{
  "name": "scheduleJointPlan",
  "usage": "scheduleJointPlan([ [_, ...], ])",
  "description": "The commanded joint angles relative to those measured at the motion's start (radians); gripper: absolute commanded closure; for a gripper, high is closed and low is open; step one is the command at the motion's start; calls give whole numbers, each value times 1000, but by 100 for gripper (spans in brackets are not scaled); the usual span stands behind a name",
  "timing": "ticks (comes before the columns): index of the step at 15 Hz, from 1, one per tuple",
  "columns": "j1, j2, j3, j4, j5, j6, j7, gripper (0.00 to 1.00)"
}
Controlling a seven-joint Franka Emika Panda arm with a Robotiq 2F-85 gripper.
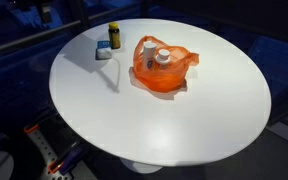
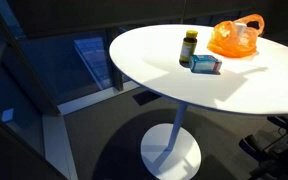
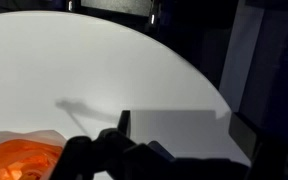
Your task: Pick up the brown and yellow tin from the table and put it in the orange plastic bag.
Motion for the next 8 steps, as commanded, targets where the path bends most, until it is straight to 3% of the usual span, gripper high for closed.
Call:
scheduleJointPlan([
  [1,-6,0,5,2,3,-2,-3,0],
  [8,-7,7,6,10,3,-3,0,0],
])
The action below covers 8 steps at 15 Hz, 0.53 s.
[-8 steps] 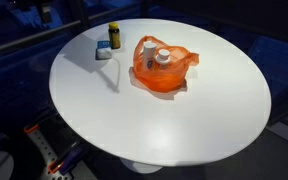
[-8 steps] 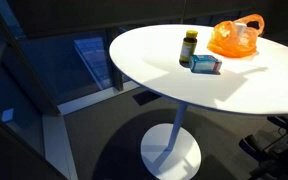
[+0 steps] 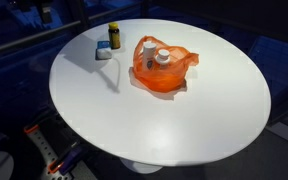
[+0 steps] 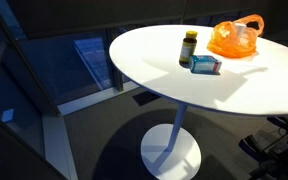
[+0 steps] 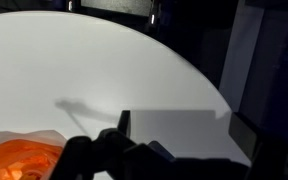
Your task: Pick up the brown and yellow tin from the table and put it in the orange plastic bag.
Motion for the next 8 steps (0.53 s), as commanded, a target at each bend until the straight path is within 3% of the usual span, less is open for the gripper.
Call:
scheduleJointPlan([
  [1,-9,18,8,25,0,-4,5,0],
  [8,-26,90,12,115,-15,-1,20,0],
])
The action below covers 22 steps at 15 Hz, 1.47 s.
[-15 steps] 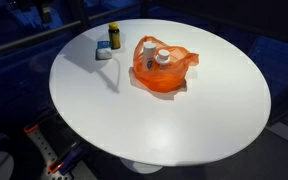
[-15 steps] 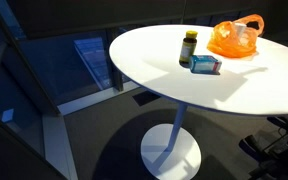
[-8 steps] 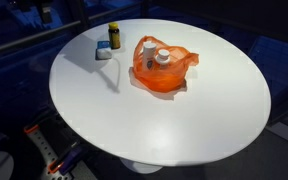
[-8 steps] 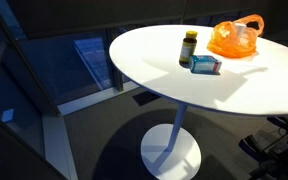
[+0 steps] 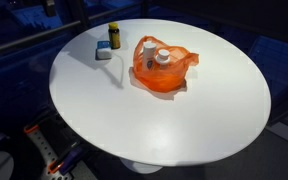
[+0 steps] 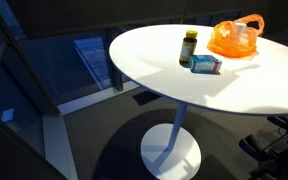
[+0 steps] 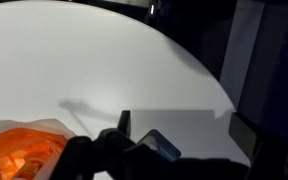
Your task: Pick up the brown and yellow tin from the table and put it in the orange plastic bag.
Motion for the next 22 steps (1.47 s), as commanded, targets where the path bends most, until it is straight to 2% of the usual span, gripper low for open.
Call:
scheduleJointPlan([
  [1,-23,66,8,77,-18,-3,20,0],
  [11,-70,275,24,265,-113,35,111,0],
  [18,-60,464,35,419,-173,89,192,0],
  [22,-45,563,34,483,-160,162,187,0],
])
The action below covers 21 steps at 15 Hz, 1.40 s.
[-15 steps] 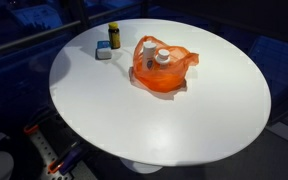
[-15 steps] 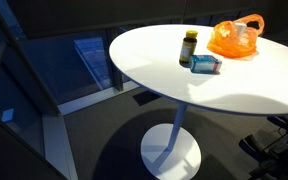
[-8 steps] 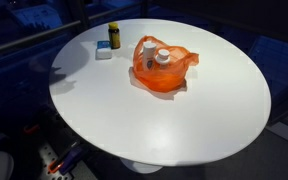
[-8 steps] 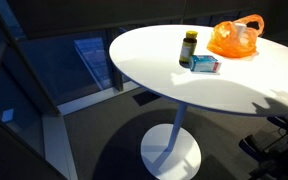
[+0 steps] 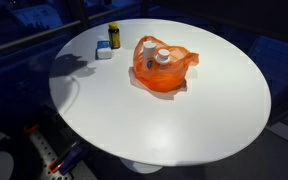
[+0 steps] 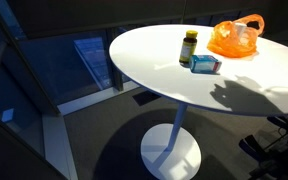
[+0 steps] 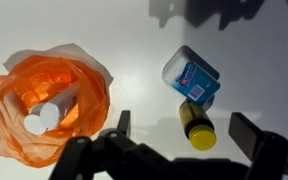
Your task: Pick up the brown and yellow tin from the table and put it in the orange plastic bag.
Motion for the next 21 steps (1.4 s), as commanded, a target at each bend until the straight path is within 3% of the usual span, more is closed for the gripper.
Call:
scheduleJointPlan([
  [1,12,93,2,81,-9,52,16,0],
  [5,26,136,0,112,-26,97,13,0],
  [14,25,151,-7,64,3,126,-6,0],
  [21,37,242,-1,76,23,278,-32,0],
])
